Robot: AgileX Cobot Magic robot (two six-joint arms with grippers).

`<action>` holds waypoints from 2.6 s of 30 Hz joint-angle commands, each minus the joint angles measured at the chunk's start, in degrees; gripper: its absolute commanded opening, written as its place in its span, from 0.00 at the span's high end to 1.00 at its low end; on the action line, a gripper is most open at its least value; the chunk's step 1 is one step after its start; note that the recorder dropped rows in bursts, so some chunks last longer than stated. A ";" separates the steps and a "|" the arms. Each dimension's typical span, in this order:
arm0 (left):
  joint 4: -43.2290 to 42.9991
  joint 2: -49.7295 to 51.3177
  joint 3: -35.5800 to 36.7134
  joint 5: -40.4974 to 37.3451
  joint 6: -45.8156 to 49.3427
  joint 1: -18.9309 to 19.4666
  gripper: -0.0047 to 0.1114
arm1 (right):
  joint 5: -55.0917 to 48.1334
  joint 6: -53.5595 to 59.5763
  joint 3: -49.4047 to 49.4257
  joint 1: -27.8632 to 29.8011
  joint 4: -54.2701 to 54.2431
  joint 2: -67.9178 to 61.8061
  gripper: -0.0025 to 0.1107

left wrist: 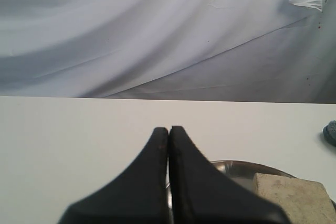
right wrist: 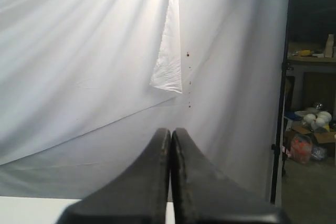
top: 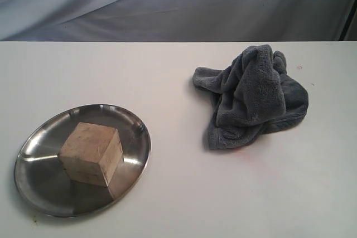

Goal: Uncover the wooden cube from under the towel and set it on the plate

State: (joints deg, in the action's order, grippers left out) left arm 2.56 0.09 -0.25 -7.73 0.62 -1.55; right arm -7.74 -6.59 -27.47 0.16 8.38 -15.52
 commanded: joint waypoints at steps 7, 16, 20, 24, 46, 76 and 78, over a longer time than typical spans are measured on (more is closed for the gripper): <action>-0.04 -0.09 0.25 0.09 -0.05 -0.05 0.95 | -8.37 2.30 0.30 0.49 -1.46 9.04 0.98; -0.04 -0.09 0.25 0.09 -0.17 -0.05 0.95 | -16.51 3.15 0.30 0.49 -1.47 15.52 0.98; -0.04 -0.09 0.25 0.09 -0.01 -0.05 0.95 | -19.74 3.38 0.30 0.49 -3.62 15.52 0.98; -0.04 -0.09 0.25 0.09 -0.01 -0.05 0.95 | -19.77 5.03 3.22 0.49 -4.34 15.52 0.98; -0.04 -0.09 0.25 0.09 -0.03 -0.05 0.95 | 1.70 9.93 24.36 0.49 -9.31 15.52 0.98; -0.04 -0.09 0.25 0.09 -0.16 -0.05 0.95 | 1.51 15.15 27.47 0.49 -12.67 15.52 0.98; -0.04 -0.09 0.25 0.09 -0.16 -0.05 0.95 | 1.51 15.15 27.47 0.49 -12.67 15.52 0.98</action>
State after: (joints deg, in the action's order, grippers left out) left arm 2.56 0.09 -0.25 -7.73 0.62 -1.55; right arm -6.98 8.88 -0.23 0.16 -3.93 -0.25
